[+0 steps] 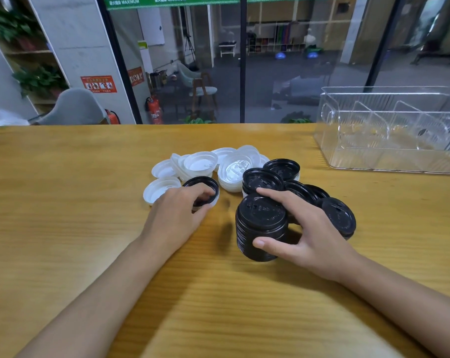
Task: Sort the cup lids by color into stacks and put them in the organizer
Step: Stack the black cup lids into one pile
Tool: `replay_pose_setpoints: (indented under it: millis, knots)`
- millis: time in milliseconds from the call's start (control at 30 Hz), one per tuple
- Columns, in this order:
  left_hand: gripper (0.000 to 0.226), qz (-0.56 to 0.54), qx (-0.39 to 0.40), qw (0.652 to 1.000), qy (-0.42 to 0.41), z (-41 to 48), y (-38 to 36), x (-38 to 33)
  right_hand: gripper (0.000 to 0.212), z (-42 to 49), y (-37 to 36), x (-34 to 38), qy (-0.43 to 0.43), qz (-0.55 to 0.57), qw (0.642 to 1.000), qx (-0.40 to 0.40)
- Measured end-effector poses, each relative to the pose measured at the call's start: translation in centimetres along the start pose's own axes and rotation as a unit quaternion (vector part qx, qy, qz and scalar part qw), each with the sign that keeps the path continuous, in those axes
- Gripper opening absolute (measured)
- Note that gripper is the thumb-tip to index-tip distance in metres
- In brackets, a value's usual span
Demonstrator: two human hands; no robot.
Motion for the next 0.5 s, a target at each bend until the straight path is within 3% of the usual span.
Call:
replay_pose_setpoints:
  millis: [333,500]
  knots:
    - [0.034,-0.043,-0.023,0.998,0.027,0.0,0.5,0.2,0.077,0.0,0.0,-0.1,0.001,-0.014,1.0,0.004]
    - [0.032,-0.113,-0.102,0.988,-0.005,0.1,1.8,-1.0,0.078,0.0,0.1,-0.2,-0.003,-0.02,1.0,0.008]
Point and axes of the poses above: each hand's wrist, its own z-axis towards the middle knuckle, its own y-axis out of the back of the hand, x = y × z, the point moved 5 cm from there along z, towards the middle knuckle
